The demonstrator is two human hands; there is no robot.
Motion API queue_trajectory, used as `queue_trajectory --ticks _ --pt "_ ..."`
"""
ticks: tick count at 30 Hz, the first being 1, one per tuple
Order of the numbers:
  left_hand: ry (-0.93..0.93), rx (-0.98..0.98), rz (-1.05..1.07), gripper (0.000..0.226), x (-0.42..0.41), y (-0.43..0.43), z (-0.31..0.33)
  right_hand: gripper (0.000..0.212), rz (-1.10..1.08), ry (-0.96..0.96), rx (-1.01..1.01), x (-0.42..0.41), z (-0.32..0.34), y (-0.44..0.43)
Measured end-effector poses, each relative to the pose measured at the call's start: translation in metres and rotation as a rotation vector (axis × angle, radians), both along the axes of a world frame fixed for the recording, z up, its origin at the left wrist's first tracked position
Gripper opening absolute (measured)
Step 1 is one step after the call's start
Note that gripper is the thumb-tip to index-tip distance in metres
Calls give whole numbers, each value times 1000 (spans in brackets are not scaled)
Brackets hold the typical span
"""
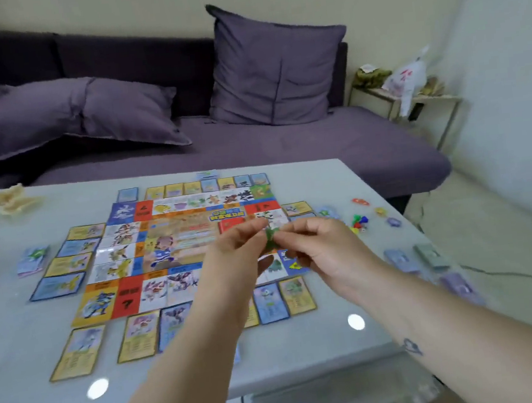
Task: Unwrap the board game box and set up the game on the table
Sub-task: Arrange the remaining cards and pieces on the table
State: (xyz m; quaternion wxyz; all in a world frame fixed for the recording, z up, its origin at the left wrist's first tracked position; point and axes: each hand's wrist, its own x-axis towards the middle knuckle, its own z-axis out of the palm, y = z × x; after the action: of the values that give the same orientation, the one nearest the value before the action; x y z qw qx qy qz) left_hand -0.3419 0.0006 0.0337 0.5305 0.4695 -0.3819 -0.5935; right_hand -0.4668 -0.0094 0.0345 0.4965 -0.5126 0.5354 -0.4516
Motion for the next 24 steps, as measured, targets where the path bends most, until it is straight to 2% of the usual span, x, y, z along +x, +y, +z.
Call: queue_trajectory --ticks 2,6,10,13,16,19,21,24 --pt "-134 -19 -32 16 -21 -4 -1 4 -45 3 -14 -26 -6 5" --pt "-361 -73 -103 11 -55 -13 -7 12 -101 22 -37 -66 -16 5" --pt "-469 -90 -184 8 -85 -28 -12 11 -113 24 -1 -100 -28 -1" --pt "-483 -70 -231 9 -107 -41 -17 5 -131 73 -15 -128 -29 -10" --pt "-538 -42 -326 9 -131 -52 -27 7 -353 72 -118 -166 -29 -26" --pt "-655 -13 -482 12 -156 -61 -36 10 -573 268 -172 -205 -42 -41" --pt "-699 -27 -512 16 -174 -70 -40 11 -669 359 -172 -227 -55 -48" --pt "-735 -73 -495 18 -201 -91 -43 12 -775 376 -187 -248 -63 -51"
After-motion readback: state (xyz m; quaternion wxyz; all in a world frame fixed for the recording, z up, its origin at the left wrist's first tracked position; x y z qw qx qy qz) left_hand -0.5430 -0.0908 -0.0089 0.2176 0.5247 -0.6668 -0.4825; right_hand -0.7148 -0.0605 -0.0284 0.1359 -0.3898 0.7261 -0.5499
